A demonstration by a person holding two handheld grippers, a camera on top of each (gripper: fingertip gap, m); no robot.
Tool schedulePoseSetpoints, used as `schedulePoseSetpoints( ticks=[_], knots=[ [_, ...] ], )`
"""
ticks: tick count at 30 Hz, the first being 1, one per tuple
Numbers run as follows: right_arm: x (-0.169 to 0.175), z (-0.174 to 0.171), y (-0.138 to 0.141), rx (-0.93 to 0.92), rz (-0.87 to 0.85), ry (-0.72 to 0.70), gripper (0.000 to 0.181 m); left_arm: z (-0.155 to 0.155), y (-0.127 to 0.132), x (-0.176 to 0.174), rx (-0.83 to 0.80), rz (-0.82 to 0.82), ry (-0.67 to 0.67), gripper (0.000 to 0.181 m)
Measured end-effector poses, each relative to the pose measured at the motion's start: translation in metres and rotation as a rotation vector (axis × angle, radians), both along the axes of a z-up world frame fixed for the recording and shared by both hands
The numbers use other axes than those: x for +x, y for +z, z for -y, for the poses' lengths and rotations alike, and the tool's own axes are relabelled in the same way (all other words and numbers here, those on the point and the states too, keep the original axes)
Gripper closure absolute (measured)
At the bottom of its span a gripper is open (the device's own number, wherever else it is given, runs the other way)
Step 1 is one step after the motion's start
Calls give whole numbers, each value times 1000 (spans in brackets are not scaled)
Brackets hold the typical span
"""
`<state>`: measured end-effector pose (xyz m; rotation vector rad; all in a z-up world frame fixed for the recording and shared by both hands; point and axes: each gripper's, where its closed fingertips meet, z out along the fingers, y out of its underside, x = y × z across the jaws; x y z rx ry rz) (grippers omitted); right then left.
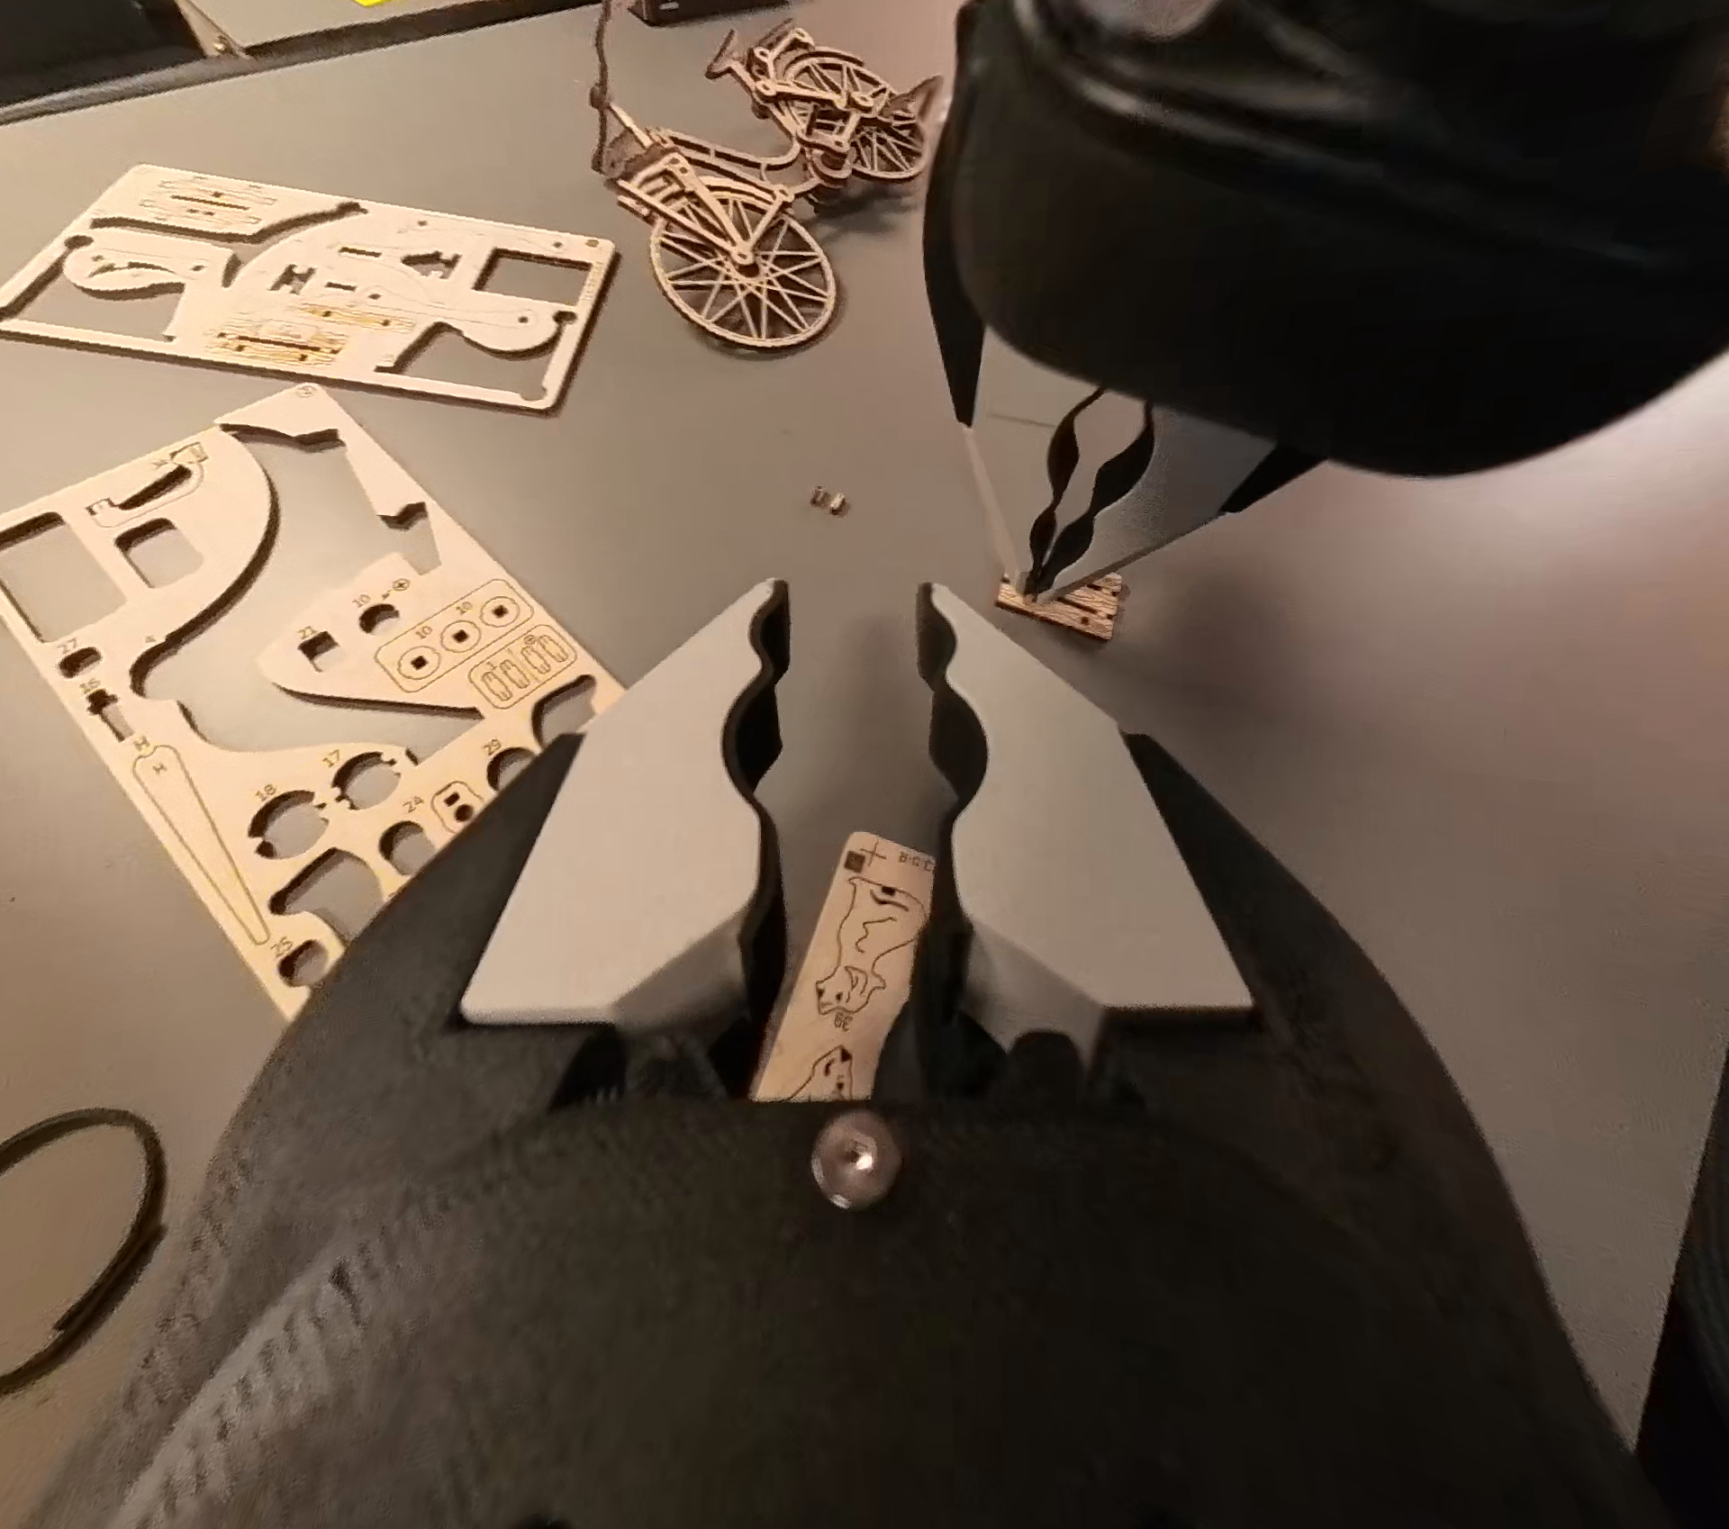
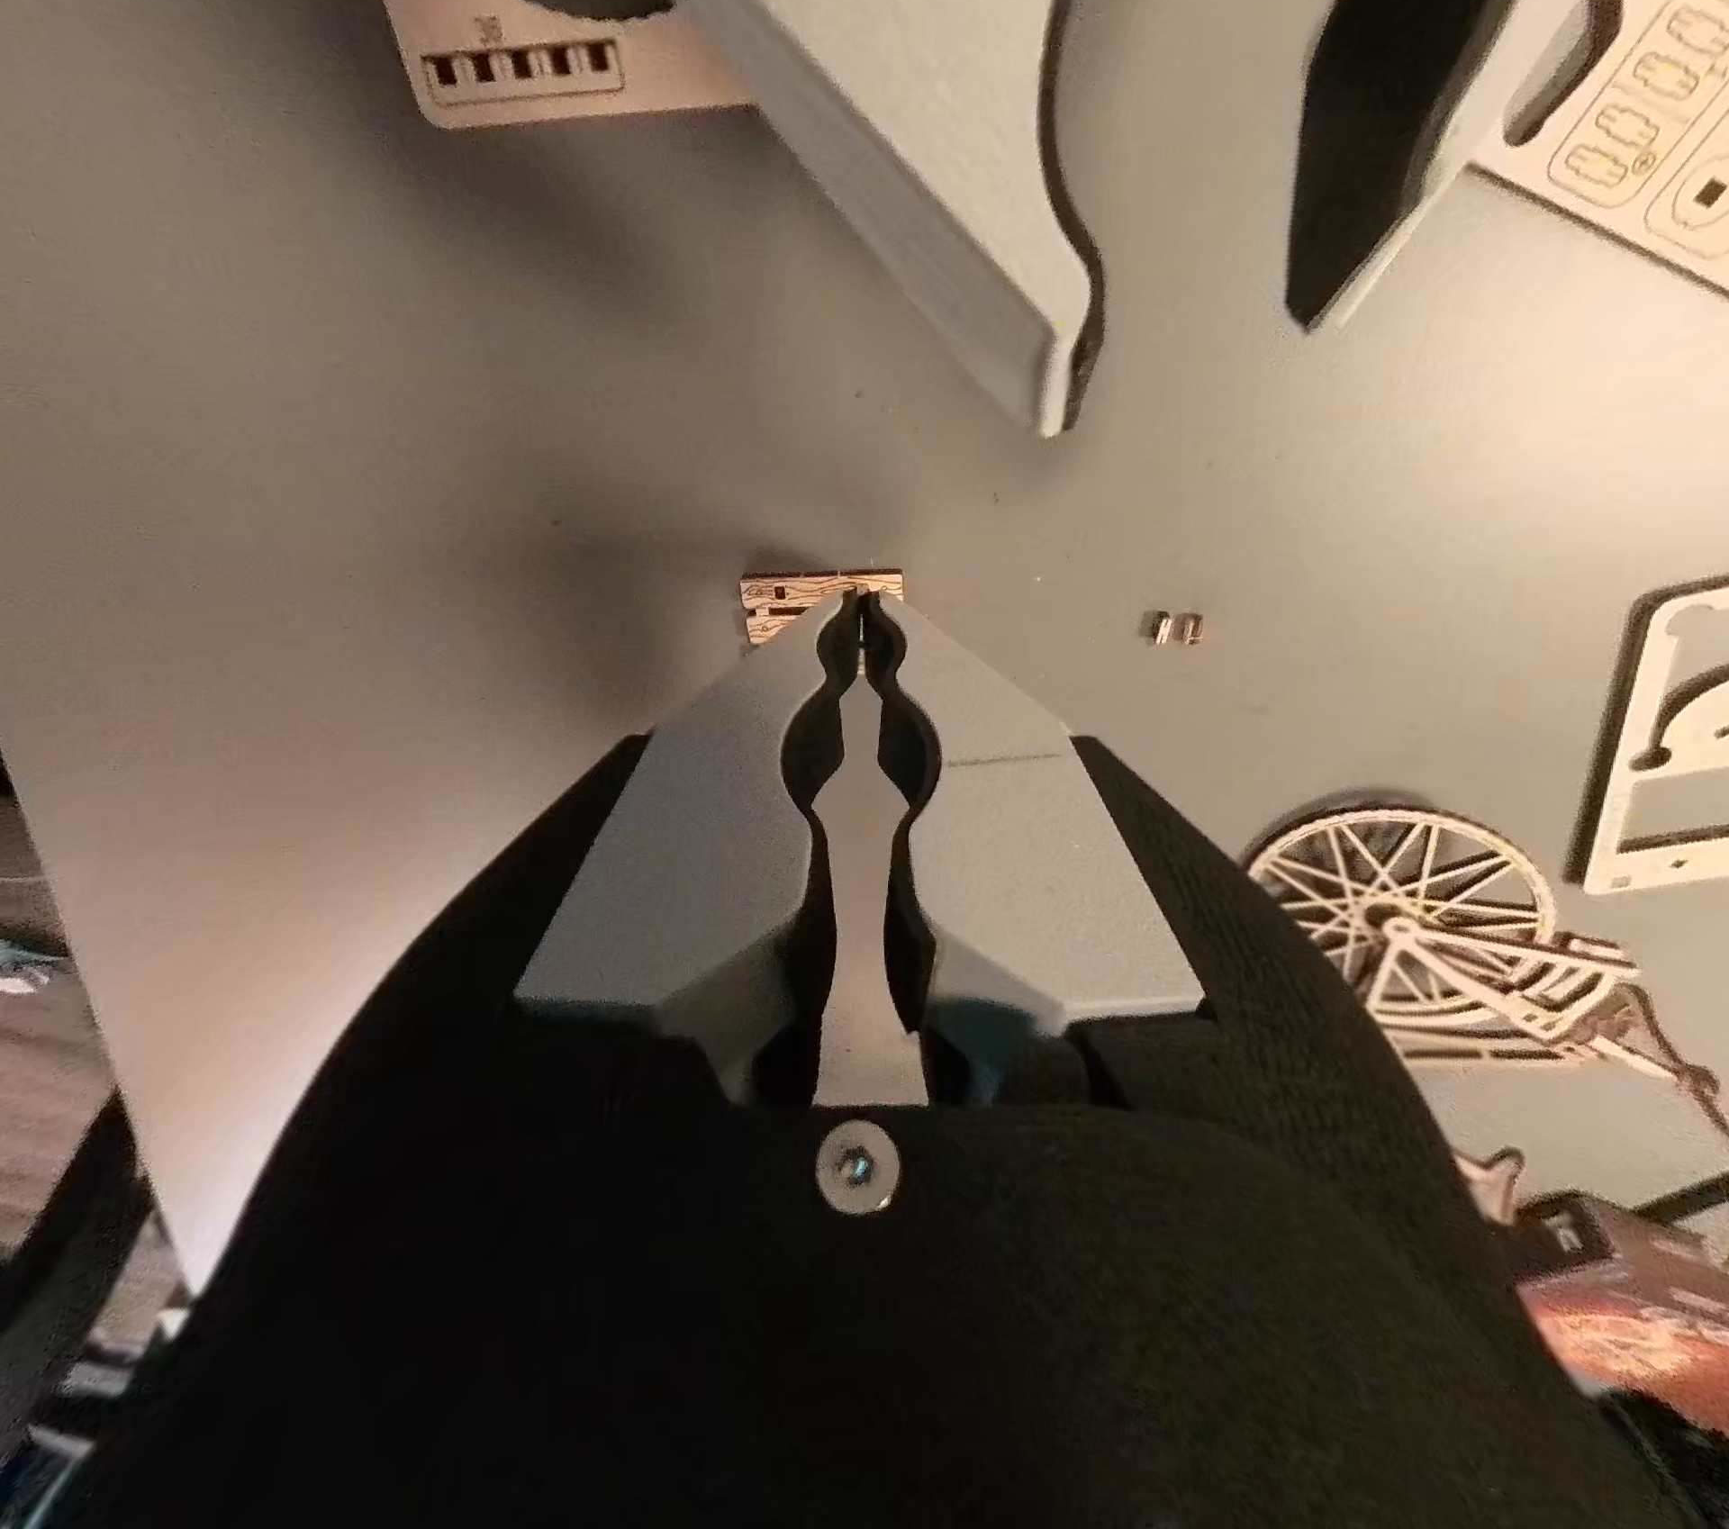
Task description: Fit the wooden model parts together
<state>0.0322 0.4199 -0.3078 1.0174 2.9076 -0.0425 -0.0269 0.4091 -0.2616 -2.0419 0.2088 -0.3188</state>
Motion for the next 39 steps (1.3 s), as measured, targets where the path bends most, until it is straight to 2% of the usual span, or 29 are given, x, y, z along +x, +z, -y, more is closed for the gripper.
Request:
schedulePoseSetpoints(
  ticks=[3, 8, 10, 13, 15, 17, 21, 22, 25, 26, 27, 31, 32, 36, 39],
  knots=[
    [0, 0, 0, 44, -12, 37, 181, 1, 5, -5, 18, -18, 32, 156],
    [-1, 0, -1, 149, -78, 258, 181, 6, 26, -17, 103, 5, 95, 157],
    [-1, 0, -1, 136, -85, 204, 181, 8, 32, -21, 131, 21, 111, 158],
    [-1, 1, -1, 47, -32, -26, 181, 10, 38, -22, 158, 47, 110, 158],
    [-1, 1, -1, -3, -4, -99, 181, 11, 42, -22, 173, 59, 105, 158],
    [-1, 1, -1, 2, -11, -65, 181, 12, 44, -21, 182, 64, 96, 159],
    [-1, 0, -1, 120, -91, 172, 181, 13, 46, -17, 188, 69, 73, 159],
    [-1, 0, -1, 117, -85, 138, 181, 13, 46, -16, 190, 68, 69, 159],
    [-1, 1, -1, -11, -14, -142, 181, 13, 49, -14, 203, 70, 60, 159],
    [-2, 1, -1, -38, 2, -190, 181, 14, 50, -13, 204, 72, 57, 159],
    [-2, 1, -1, -41, 0, -182, 181, 14, 50, -13, 205, 75, 54, 159],
    [-2, 1, -2, 57, -62, 34, 181, 14, 51, -11, 208, 81, 45, 159],
    [-2, 1, -2, 60, -75, 43, 181, 14, 51, -11, 210, 82, 43, 159],
    [-2, 1, -2, -35, -105, -115, 181, 14, 51, -9, 207, 87, 33, 159],
    [-2, 1, -2, -38, -155, -110, 181, 14, 50, -8, 201, 86, 27, 159]
  ],
)
